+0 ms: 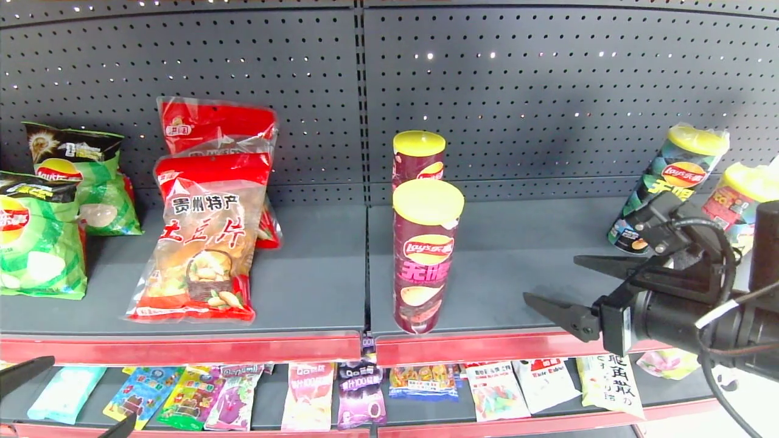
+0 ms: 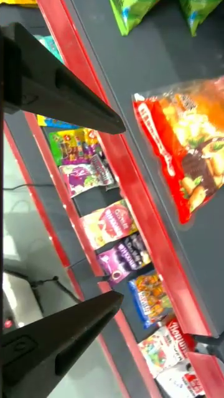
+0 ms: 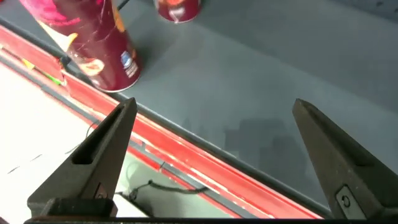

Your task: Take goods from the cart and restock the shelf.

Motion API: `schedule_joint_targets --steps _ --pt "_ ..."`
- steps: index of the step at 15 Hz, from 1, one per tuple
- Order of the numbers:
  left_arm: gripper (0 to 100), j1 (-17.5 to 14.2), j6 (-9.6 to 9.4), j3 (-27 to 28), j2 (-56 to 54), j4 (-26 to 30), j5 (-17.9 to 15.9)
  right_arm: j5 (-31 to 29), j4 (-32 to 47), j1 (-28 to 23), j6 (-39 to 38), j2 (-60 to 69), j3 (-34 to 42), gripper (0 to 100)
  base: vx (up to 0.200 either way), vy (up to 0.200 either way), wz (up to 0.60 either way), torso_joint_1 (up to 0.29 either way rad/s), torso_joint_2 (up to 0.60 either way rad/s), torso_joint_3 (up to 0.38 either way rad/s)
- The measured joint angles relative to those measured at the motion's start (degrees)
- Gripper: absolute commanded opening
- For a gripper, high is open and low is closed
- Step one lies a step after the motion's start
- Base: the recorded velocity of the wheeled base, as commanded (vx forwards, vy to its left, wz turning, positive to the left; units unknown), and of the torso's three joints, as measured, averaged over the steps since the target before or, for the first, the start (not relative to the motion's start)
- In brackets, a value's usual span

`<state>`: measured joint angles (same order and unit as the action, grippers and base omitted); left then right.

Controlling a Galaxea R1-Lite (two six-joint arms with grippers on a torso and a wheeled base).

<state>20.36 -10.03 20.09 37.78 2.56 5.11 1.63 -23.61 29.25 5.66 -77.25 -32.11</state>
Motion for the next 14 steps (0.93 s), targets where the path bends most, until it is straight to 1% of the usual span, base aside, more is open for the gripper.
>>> schedule_joint_targets --steps 4,6,14 --pt "100 0.0 0.02 0.2 -1.8 0.0 0.0 -0.2 0.0 4.5 0.1 -2.4 -0.3 100 0.0 0.0 0.0 0.0 0.0 0.0" --pt "100 0.0 0.02 0.2 -2.3 0.0 0.1 -0.4 -0.1 5.7 0.1 -4.3 -0.8 100 0.0 0.0 0.0 0.0 0.0 0.0" --pt "100 0.0 0.21 0.0 -4.1 0.0 0.1 -1.0 -0.2 6.3 0.3 -11.6 -4.3 100 0.0 0.0 0.0 0.0 0.0 0.0"
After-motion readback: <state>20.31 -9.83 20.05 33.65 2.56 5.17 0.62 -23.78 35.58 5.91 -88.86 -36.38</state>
